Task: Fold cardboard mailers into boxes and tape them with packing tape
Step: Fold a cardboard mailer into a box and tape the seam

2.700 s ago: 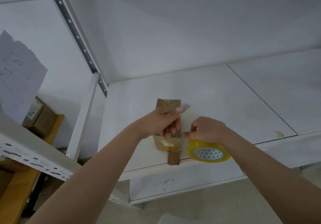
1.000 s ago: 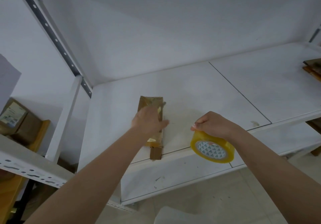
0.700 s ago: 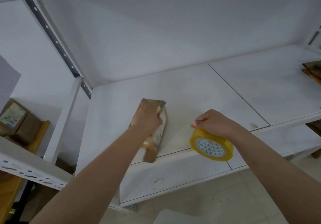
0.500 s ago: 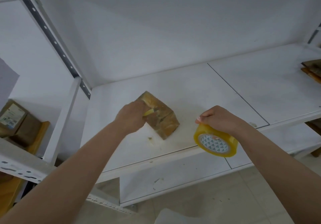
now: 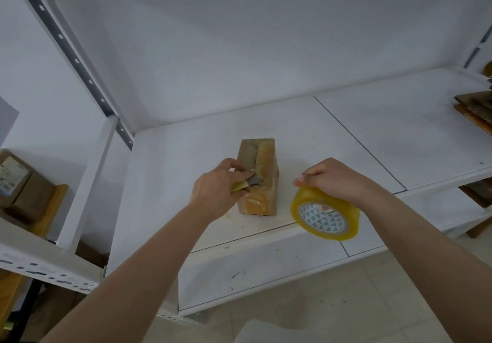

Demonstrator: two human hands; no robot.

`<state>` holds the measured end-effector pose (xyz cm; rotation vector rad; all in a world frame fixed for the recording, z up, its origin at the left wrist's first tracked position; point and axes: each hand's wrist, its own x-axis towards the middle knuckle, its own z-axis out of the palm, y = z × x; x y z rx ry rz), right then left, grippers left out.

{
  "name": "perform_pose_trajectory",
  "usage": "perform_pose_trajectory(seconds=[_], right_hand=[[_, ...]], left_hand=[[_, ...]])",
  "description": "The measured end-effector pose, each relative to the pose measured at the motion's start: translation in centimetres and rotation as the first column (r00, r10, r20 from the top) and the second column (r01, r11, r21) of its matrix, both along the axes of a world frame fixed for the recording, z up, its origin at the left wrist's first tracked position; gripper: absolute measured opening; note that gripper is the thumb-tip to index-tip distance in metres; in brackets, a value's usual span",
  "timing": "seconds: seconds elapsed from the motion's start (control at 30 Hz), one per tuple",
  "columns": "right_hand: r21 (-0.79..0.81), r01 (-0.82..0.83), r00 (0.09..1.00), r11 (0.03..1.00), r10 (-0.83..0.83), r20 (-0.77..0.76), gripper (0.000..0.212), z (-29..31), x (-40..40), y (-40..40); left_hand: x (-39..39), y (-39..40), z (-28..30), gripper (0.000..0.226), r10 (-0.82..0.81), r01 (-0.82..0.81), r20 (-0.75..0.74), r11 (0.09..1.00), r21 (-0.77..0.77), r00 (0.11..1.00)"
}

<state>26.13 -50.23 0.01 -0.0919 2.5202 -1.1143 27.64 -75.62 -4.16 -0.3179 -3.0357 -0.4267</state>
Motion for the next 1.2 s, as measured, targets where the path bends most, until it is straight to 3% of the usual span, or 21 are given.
perform_pose_trajectory(seconds=[0.2,0.3,0.4,0.47,0.53,0.67,0.77,0.87,0.93,1.07,1.2], right_hand=[[-0.026,-0.052,0.998,0.998,0.051,-0.026,0.018,0.6,-0.2,-0.7],[-0.029,-0.061,0.996,0.998,0.059,-0.065,0.019,1.1,-0.1,-0.7],[0.004,-0.071,0.991,0.997,0.071,-0.115,0.024,2.0,0.3,-0.8],[0.005,-0.082,0.989,0.997,0.082,-0.125,0.028,2.6,0.6,-1.1],[-0.024,-0.089,0.987,0.996,0.085,-0.137,0.029,3.0,0.9,-1.4],[-0.068,-0.08,0.99,0.994,0.072,-0.121,0.033,3.1,1.2,-1.5],[-0.262,-0.053,0.999,0.964,0.054,-0.002,0.048,3.8,1.1,-0.6],[-0.421,-0.039,0.998,0.906,0.052,0.02,0.057,4.4,0.6,1.0],[-0.343,-0.019,1.0,0.939,0.022,0.004,0.056,4.1,0.3,1.4],[0.096,-0.008,0.998,0.995,0.015,-0.069,0.036,1.7,0.2,1.1],[0.177,-0.012,0.998,0.984,0.023,-0.059,0.032,0.4,0.0,0.3]], left_hand=[[0.5,-0.2,0.8,0.032,-0.161,0.152,0.074,0.982,0.112,0.984],[0.9,0.3,1.7,0.027,-0.055,0.067,-0.055,0.961,0.269,0.997],[1.3,2.0,3.0,0.033,0.142,-0.103,-0.019,0.796,0.597,0.99],[1.3,3.8,4.0,0.067,0.124,-0.186,0.138,0.689,0.7,0.983],[1.3,5.3,4.7,0.083,0.055,-0.213,0.239,0.674,0.707,0.969],[0.8,6.2,4.9,0.031,0.036,-0.137,0.147,0.626,0.768,0.989],[0.1,5.1,5.1,0.034,0.1,-0.123,0.076,0.652,0.748,0.992],[-0.4,2.7,5.1,0.039,0.178,-0.166,0.06,0.675,0.719,0.982],[-0.4,0.6,4.4,0.039,0.228,-0.206,0.068,0.663,0.72,0.971],[0.7,-1.5,1.2,0.038,0.296,-0.319,0.152,0.678,0.662,0.943],[0.6,-1.5,-0.6,0.038,0.335,-0.353,0.148,0.712,0.607,0.931]])
